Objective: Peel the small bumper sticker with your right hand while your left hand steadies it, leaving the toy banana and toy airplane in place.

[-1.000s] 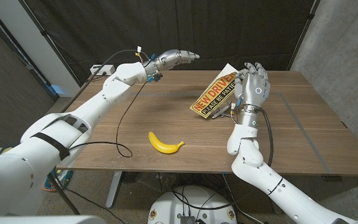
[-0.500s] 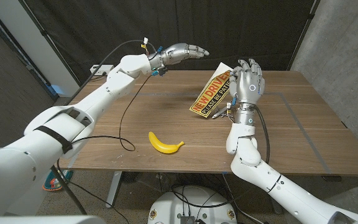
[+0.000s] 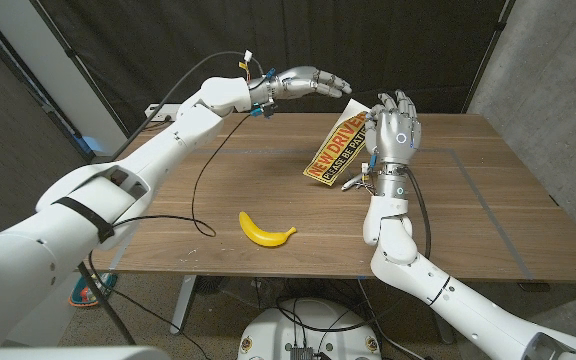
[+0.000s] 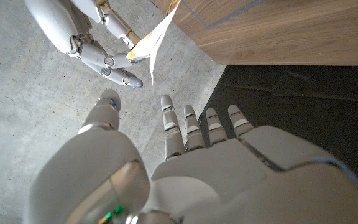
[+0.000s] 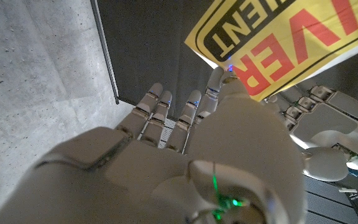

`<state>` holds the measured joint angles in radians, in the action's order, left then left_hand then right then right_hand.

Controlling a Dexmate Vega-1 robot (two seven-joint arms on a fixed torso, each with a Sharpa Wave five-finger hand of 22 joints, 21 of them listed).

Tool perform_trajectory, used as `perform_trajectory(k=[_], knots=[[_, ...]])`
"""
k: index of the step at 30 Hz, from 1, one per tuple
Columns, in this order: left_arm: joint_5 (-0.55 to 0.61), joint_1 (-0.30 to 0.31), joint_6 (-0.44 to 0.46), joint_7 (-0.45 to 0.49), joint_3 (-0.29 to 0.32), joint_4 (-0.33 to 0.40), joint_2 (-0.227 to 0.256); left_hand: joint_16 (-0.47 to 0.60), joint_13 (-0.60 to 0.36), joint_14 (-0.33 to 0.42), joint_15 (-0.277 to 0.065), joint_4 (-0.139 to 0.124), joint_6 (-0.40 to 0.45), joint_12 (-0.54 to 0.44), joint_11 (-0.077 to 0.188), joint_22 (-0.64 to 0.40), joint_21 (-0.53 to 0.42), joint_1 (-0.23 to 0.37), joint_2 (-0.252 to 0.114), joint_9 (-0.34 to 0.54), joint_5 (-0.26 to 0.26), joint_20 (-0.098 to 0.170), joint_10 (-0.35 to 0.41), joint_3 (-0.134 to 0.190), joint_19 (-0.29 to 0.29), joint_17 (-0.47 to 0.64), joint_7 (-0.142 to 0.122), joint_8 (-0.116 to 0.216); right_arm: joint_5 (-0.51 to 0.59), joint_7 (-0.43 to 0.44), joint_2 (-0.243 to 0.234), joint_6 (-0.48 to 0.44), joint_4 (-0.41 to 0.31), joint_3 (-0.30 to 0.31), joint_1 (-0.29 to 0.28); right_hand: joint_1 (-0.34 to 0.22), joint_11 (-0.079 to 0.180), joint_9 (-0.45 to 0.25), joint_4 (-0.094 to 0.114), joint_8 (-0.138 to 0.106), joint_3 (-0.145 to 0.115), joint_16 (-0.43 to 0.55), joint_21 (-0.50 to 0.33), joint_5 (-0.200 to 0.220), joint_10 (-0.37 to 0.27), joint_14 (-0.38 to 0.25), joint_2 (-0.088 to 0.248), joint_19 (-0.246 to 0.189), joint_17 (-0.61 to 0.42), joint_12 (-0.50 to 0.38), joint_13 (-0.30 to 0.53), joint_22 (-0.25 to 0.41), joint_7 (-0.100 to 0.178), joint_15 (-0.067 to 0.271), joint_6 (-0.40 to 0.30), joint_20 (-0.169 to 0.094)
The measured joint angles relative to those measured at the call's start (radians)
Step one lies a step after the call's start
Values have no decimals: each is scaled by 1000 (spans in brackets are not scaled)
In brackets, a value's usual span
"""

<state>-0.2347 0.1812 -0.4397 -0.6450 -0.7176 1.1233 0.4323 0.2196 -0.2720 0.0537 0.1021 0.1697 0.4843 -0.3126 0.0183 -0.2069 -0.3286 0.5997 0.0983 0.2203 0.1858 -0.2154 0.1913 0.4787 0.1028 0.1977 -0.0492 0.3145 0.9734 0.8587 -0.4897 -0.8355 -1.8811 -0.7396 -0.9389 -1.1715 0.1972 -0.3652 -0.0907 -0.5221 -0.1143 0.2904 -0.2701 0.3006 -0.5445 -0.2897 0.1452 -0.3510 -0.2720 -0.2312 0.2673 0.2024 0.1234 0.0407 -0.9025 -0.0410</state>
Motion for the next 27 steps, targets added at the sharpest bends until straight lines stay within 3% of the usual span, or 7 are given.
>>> perform_trajectory(k=[11,21,27], knots=[[95,5,17,69,-21,72,22,0,-8,4,-4,-4,2,-6,11,-2,0,38,-4,10,0,0,12,-4,0,-2,2,10,13,27,-1,29,9,-7,10,-5,0,9,4,0,4,0,0,0,0,0,5,0,-9,0,5,0,-9,0,-9,0],[137,6,25,102,-36,76,15,17,-22,39,-17,-4,134,-23,52,-5,-4,108,-55,19,-5,3,71,-4,-30,-3,-9,66,40,44,-1,49,9,-16,15,-7,0,15,-2,2,10,0,-4,-1,0,0,4,0,-14,0,5,-3,-7,0,-14,0],[126,8,21,109,-37,50,-4,34,-30,90,-54,-8,273,-48,95,-5,-19,184,-109,-3,-5,1,157,0,-72,-6,-51,93,53,48,-2,54,9,-19,15,-7,0,18,3,2,14,0,-4,-1,0,0,4,0,-19,0,5,-3,-11,0,-18,0]])
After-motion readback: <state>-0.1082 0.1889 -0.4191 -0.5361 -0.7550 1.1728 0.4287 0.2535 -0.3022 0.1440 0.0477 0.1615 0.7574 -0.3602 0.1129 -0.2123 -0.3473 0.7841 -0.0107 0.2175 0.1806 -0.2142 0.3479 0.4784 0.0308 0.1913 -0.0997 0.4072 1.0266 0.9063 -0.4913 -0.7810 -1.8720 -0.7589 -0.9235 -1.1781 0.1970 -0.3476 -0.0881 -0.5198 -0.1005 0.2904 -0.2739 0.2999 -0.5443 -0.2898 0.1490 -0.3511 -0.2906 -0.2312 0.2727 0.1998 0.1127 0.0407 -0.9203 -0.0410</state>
